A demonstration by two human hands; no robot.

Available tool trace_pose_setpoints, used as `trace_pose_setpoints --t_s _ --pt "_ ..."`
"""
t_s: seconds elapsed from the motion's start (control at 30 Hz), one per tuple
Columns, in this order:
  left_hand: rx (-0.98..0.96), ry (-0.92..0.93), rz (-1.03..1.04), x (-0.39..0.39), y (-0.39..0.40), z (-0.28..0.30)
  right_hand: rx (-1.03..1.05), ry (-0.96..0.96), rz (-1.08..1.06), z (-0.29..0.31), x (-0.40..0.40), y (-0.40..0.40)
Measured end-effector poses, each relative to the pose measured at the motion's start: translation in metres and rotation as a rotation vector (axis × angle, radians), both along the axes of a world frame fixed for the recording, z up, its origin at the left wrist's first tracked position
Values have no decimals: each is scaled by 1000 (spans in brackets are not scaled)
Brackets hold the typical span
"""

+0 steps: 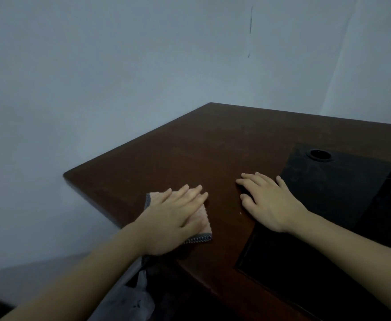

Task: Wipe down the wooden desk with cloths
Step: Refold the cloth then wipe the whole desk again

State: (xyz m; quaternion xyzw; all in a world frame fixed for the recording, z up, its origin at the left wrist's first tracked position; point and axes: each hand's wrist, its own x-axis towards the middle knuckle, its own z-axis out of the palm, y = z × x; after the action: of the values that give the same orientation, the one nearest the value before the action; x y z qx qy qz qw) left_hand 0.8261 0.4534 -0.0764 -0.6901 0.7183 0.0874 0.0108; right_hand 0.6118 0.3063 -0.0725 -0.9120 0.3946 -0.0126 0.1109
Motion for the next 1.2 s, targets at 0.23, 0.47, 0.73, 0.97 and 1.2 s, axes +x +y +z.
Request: trace_pose_setpoints --t_s 0.23,0.47,0.73,0.97,1.2 --pt "23 -13 31 -8 -32 3 12 41 -11 5 2 1" --pt "25 10 130 -23 -75 5 3 39 -4 5 2 1" --pt "-21 26 -21 1 8 -2 -44 101 49 14 18 -4" --pt "33 -49 303 97 -27 1 -62 23 181 15 56 7" --pt "0 -39 171 59 -13 4 -24 -22 171 12 86 -1"
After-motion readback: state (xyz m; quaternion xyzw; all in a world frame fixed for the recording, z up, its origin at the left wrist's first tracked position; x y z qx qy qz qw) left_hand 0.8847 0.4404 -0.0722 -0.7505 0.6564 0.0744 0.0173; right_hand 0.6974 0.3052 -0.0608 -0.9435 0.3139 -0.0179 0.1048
